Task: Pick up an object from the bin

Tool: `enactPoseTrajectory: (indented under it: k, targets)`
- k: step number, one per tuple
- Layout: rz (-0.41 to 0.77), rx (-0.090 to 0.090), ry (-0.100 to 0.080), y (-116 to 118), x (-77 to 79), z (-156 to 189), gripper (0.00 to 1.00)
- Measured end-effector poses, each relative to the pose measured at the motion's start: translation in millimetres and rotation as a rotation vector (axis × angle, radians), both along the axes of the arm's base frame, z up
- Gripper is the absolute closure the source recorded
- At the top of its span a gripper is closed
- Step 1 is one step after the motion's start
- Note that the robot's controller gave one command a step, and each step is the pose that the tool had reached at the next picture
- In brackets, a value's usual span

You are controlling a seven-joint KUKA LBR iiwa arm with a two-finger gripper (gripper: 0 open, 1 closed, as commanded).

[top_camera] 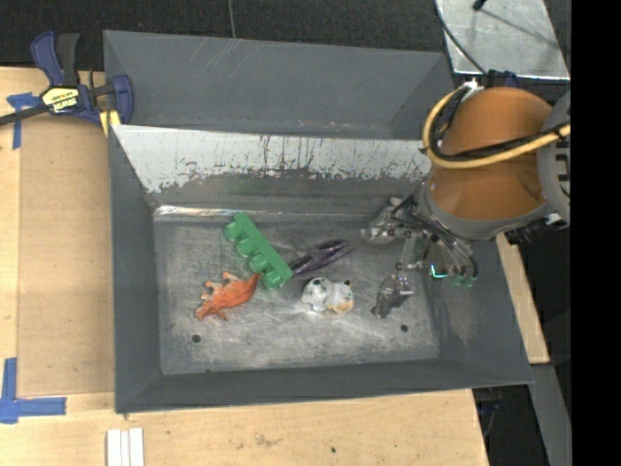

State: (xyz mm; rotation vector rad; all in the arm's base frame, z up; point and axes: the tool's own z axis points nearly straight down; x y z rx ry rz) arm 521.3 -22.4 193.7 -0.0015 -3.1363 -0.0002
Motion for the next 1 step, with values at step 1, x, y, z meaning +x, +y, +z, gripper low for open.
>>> enactPoseTrajectory:
  k: [1]
  targets:
    - [0.001,0.0,-0.008,0.0,1.8,4.0,0.0]
